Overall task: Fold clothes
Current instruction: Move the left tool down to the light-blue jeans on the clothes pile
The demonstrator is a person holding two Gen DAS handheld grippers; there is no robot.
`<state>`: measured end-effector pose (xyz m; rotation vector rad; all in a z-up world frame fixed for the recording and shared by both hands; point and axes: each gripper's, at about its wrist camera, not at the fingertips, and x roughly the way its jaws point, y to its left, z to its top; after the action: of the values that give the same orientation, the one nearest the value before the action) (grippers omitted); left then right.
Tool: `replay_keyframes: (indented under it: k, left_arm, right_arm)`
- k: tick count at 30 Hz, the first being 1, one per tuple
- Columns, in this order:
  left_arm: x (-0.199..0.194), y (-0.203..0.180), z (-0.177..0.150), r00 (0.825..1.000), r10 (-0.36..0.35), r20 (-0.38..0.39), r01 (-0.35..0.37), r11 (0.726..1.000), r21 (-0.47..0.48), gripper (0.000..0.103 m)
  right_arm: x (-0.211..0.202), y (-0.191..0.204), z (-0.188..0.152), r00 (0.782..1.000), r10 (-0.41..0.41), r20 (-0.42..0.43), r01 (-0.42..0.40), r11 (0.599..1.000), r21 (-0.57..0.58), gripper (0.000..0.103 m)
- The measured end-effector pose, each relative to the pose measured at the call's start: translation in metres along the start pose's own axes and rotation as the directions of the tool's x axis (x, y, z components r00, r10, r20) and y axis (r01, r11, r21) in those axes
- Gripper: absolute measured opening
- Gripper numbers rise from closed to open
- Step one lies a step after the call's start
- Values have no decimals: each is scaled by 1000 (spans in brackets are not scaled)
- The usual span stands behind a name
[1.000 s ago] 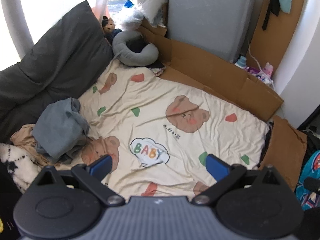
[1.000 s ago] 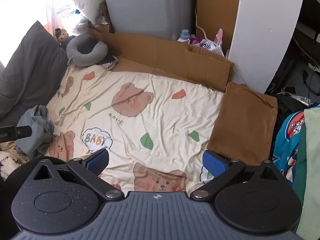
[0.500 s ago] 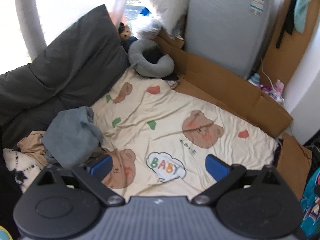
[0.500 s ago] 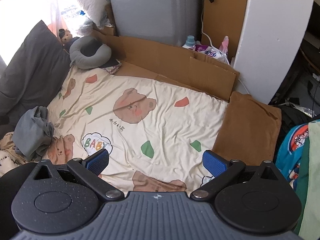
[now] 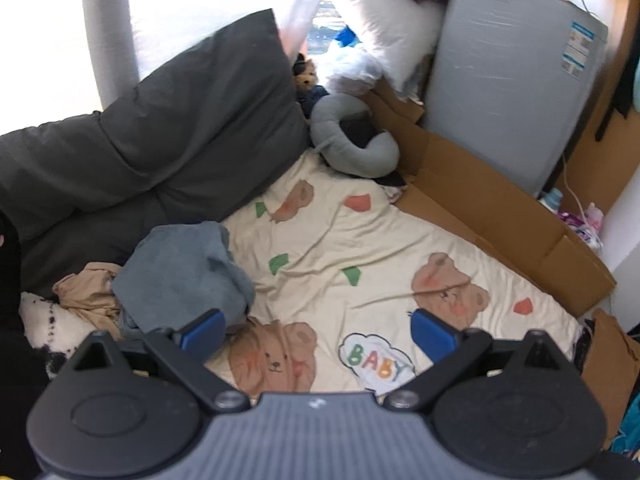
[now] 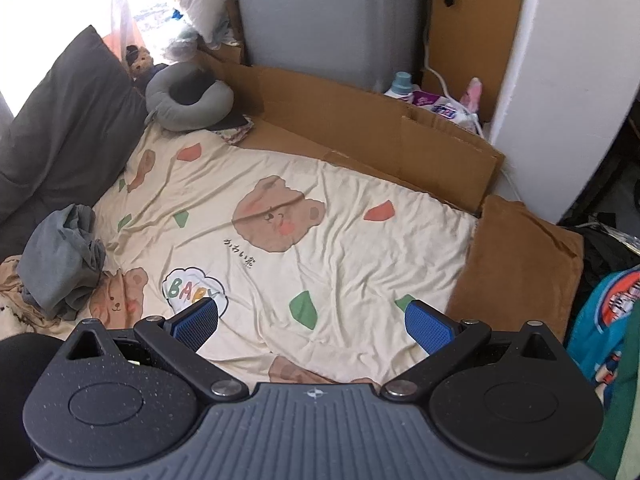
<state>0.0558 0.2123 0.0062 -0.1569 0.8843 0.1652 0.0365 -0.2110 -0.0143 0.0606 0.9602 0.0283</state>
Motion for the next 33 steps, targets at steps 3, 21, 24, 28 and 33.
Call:
replay_keyframes:
  k: [3,21,24,28,33]
  left_arm:
    - [7,14,0,1000,3,0,-3,1000,-15,100]
    - [69,95,-16,995,87,45,-81,989,-122,89]
    - [86,115,-22,992,121,24,-116,981,-156,89]
    - [109,148,-33,990,143,20,-135,968,-211,89]
    - [133,182,-46,988,150,29,-136,949,-284,89]
  right_arm:
    - [10,7,0,1000,8,8,-8,1000,-23,103]
    - [82,32,-1,997,26,72,-24,999,-34,103]
    - [101,43,-3,997,38,74,-35,999,-38,103]
    - [127,55,-5,995,64,76,-64,998,-9,103]
    - [153,62,-10,988,100,116,-108,993,58,103]
